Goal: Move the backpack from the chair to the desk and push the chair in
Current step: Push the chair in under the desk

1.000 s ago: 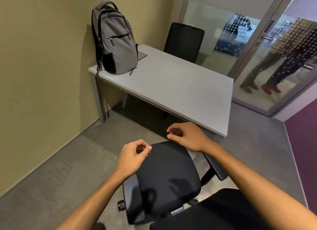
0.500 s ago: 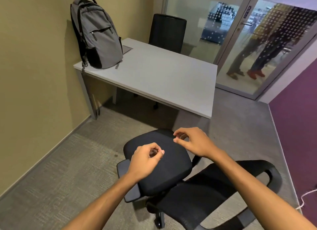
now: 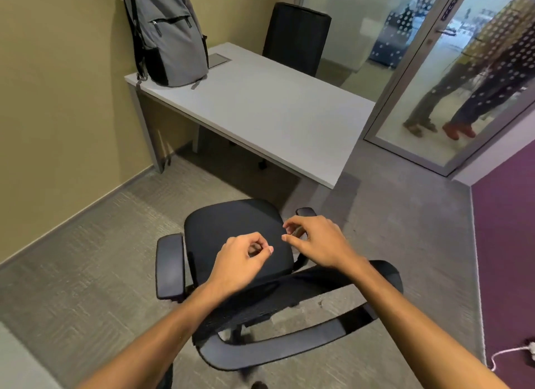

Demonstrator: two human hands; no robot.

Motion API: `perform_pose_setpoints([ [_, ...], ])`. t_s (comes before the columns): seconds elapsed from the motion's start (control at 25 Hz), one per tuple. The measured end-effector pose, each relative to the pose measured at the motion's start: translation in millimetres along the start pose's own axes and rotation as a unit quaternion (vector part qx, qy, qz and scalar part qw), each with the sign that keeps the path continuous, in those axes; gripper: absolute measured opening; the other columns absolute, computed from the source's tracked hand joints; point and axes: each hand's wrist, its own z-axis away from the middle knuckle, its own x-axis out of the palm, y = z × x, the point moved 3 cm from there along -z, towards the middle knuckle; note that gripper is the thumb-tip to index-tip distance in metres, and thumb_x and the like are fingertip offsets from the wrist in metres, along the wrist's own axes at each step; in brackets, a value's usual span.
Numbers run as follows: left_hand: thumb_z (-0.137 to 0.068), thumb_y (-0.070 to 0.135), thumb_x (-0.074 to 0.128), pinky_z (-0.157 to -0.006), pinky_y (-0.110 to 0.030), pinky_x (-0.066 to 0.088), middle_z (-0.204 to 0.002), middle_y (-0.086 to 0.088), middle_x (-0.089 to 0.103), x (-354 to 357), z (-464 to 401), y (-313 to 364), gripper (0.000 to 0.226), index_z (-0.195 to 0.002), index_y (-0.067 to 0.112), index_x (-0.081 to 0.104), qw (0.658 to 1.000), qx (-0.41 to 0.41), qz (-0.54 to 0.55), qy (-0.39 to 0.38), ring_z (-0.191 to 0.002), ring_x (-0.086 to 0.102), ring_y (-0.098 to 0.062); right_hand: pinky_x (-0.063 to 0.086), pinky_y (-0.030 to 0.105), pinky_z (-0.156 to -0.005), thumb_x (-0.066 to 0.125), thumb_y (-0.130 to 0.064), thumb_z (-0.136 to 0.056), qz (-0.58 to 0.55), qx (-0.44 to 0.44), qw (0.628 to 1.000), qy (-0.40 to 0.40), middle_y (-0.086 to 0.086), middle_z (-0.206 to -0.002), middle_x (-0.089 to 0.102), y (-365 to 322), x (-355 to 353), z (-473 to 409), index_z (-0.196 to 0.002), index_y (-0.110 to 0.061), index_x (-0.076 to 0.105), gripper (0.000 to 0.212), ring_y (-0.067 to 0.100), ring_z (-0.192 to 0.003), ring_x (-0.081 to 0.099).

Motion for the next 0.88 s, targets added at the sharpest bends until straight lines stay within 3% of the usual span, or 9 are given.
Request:
perform_pose_setpoints([
  [0.16,-0.084,0.047,0.064,-0.08,-0.041,0.058,-0.074,0.013,0.073,35,26,8,0.019,-0.076,0.031,0.067,0.998,-0.054,-0.03,0.016,-0.077,0.069,-0.004,0.055,0.033,-0.078,0.057,-0.058,-0.088,-0.014,-0.026,0.999,-0.029,-0.016,-0.098,0.072,35,0,33,-0.112,-0.036,0.065,0.033,0.004,-0.087,0.066],
  [0.36,-0.083,0.052,0.064,-0.082,-0.042,0.055,-0.079,0.007,0.072,51,67,11,0.024,-0.08,0.028,0.068,0.991,-0.111,-0.076,-0.011,-0.086,0.067,-0.015,0.054,0.032,-0.078,0.059,-0.057,-0.089,-0.018,-0.034,0.998,-0.054,-0.017,-0.099,0.071,69,0,70,-0.112,-0.036,0.065,0.032,0.004,-0.087,0.063],
  [0.48,-0.088,0.053,0.06,-0.085,-0.034,0.05,-0.099,0.009,0.073,55,92,13,0.028,-0.1,0.029,0.067,0.98,-0.067,-0.184,0.019,-0.1,0.065,-0.017,0.049,0.029,-0.072,0.054,-0.059,-0.092,-0.022,-0.037,0.998,-0.048,-0.015,-0.098,0.071,84,3,91,-0.108,-0.035,0.066,0.031,0.005,-0.09,0.064],
  [0.6,-0.093,0.058,0.044,-0.097,-0.031,0.044,-0.118,0.006,0.07,64,111,18,0.051,-0.122,0.022,0.064,0.957,0.001,-0.286,0.049,-0.111,0.063,-0.015,0.051,0.032,-0.073,0.044,-0.062,-0.095,-0.037,-0.042,0.998,-0.028,-0.013,-0.093,0.071,93,6,109,-0.102,-0.032,0.068,0.039,0.005,-0.086,0.064],
  [0.72,-0.091,0.065,0.023,-0.105,-0.036,0.039,-0.127,0.003,0.068,71,116,18,0.071,-0.129,0.018,0.061,0.933,-0.009,-0.356,0.056,-0.12,0.06,-0.017,0.05,0.035,-0.085,0.038,-0.068,-0.094,-0.026,-0.046,0.999,0.005,-0.013,-0.09,0.07,101,5,119,-0.098,-0.03,0.069,0.049,0.005,-0.085,0.063],
  [0.88,-0.089,0.067,0.016,-0.11,-0.038,0.036,-0.133,0.003,0.065,77,116,17,0.078,-0.135,0.021,0.058,0.925,-0.034,-0.374,0.056,-0.125,0.056,-0.017,0.034,0.035,-0.106,0.03,-0.079,-0.086,0.017,-0.026,0.999,0.025,-0.016,-0.11,0.069,114,7,125,-0.118,-0.032,0.067,0.068,0.003,-0.107,0.059],
])
